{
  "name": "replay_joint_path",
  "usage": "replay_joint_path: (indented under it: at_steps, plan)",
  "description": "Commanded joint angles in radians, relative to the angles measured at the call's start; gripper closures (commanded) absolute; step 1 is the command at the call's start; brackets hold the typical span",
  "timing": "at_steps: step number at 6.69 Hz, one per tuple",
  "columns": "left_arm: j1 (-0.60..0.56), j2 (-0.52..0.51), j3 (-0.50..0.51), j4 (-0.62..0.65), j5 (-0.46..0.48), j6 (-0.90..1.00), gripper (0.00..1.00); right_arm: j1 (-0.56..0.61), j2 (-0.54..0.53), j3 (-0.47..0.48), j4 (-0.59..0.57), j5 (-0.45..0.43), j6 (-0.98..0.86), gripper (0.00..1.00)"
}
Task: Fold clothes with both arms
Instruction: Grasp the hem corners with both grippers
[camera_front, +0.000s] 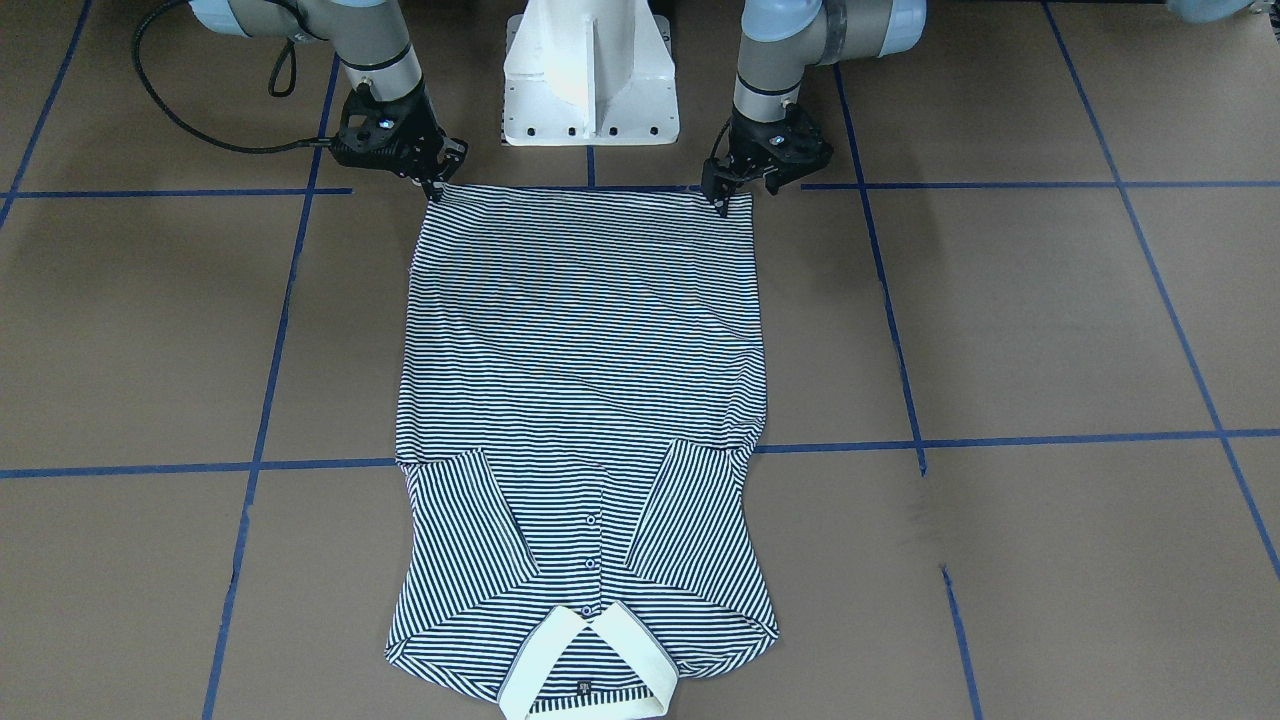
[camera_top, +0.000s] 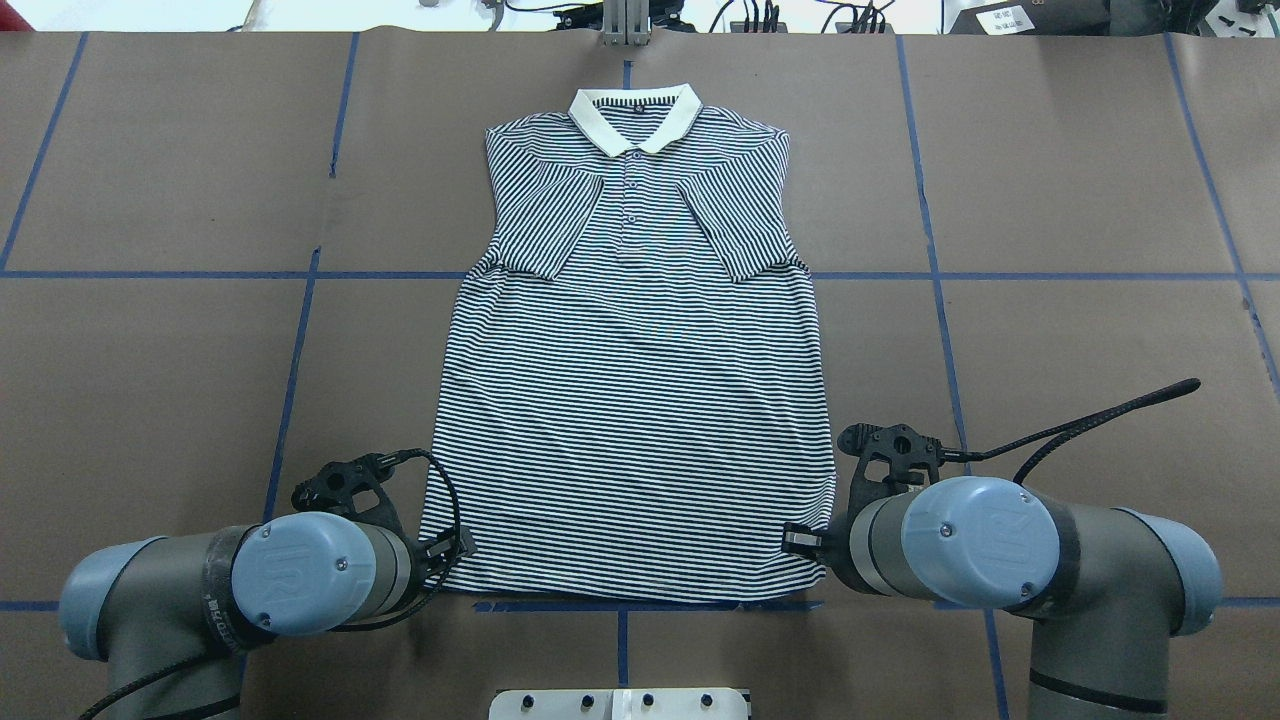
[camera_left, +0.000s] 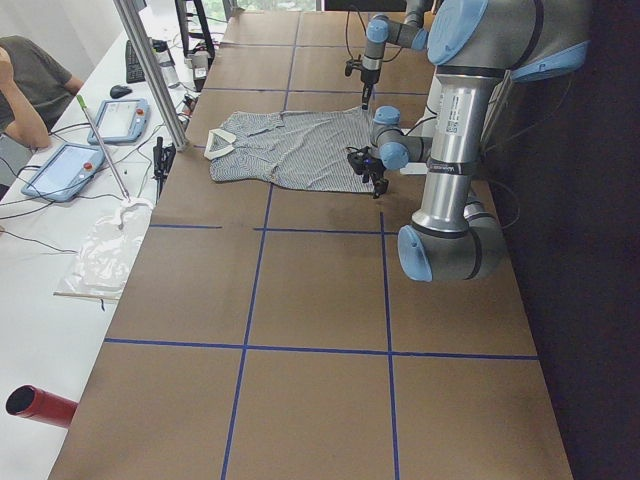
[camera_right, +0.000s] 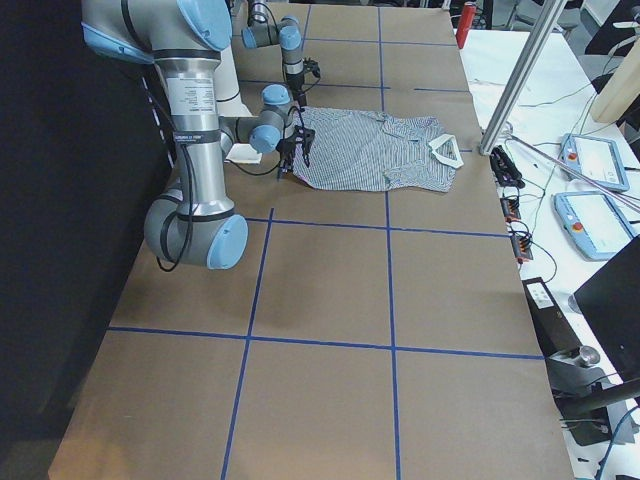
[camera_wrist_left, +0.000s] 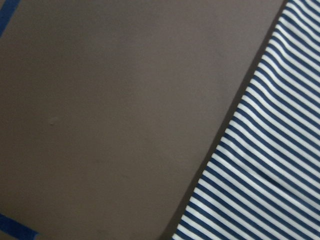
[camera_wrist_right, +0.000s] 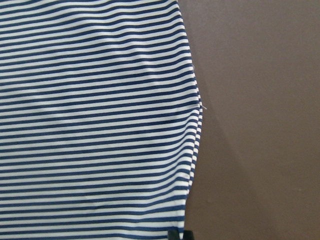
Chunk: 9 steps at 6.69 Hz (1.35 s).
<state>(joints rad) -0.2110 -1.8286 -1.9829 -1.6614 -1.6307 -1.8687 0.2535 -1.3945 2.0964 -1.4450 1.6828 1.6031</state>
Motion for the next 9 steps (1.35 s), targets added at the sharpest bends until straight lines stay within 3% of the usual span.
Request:
replay_joint_path:
  at_steps: [1, 2, 3, 7, 9]
  plan:
    - [0.001, -0.001, -0.002, 0.0, -0.001, -0.033, 0.51, 0.004, 0.0, 0.002, -0.002, -0.002, 0.0, 1.0]
    - [0.001, -0.001, -0.004, 0.002, -0.001, -0.033, 0.82, 0.004, 0.0, 0.01, -0.005, -0.002, 0.0, 1.0]
    - [0.001, 0.0, -0.002, 0.002, -0.001, -0.036, 1.0, 0.004, 0.0, 0.01, -0.005, -0.002, 0.0, 1.0]
    - [-0.004, -0.003, -0.114, 0.069, -0.014, -0.029, 1.0, 0.009, -0.011, 0.037, -0.009, 0.023, 0.0, 1.0]
    - [0.011, 0.032, -0.265, 0.171, -0.049, -0.023, 1.0, -0.016, -0.046, 0.13, -0.009, 0.116, 0.0, 1.0]
